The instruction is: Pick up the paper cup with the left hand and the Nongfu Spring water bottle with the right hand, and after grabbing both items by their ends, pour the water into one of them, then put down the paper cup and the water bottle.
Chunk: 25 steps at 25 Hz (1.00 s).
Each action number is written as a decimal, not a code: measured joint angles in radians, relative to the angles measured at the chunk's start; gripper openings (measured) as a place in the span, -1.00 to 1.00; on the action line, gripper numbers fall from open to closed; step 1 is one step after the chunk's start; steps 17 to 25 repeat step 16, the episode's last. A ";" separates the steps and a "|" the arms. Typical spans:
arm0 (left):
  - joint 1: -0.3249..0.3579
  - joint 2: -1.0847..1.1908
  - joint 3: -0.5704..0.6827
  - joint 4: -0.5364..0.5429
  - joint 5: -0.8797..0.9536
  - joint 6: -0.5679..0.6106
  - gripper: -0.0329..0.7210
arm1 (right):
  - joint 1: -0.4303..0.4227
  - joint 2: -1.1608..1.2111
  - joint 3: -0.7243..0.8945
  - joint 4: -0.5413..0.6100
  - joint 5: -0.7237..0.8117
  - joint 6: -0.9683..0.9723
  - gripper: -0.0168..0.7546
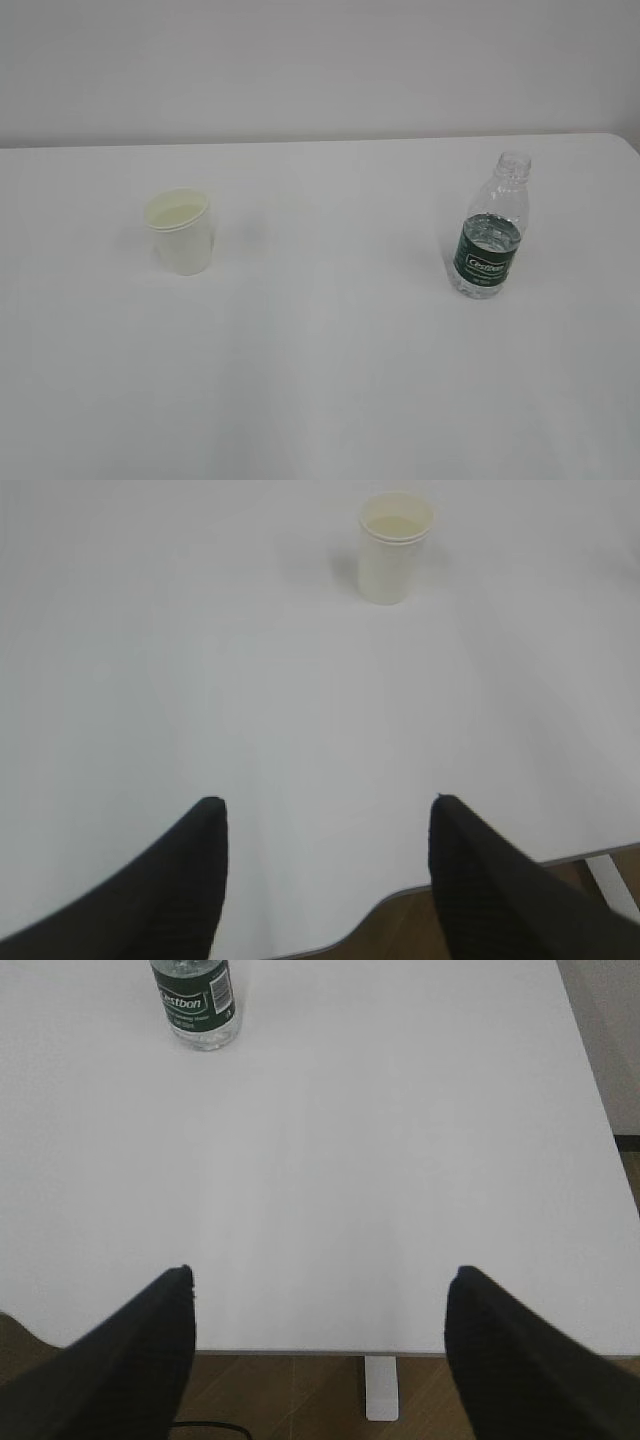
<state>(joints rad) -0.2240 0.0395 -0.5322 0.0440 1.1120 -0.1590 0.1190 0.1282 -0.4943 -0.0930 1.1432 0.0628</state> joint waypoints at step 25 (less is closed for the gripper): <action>0.000 0.000 0.000 0.000 0.000 0.000 0.29 | 0.000 0.000 0.000 0.000 0.000 0.000 0.57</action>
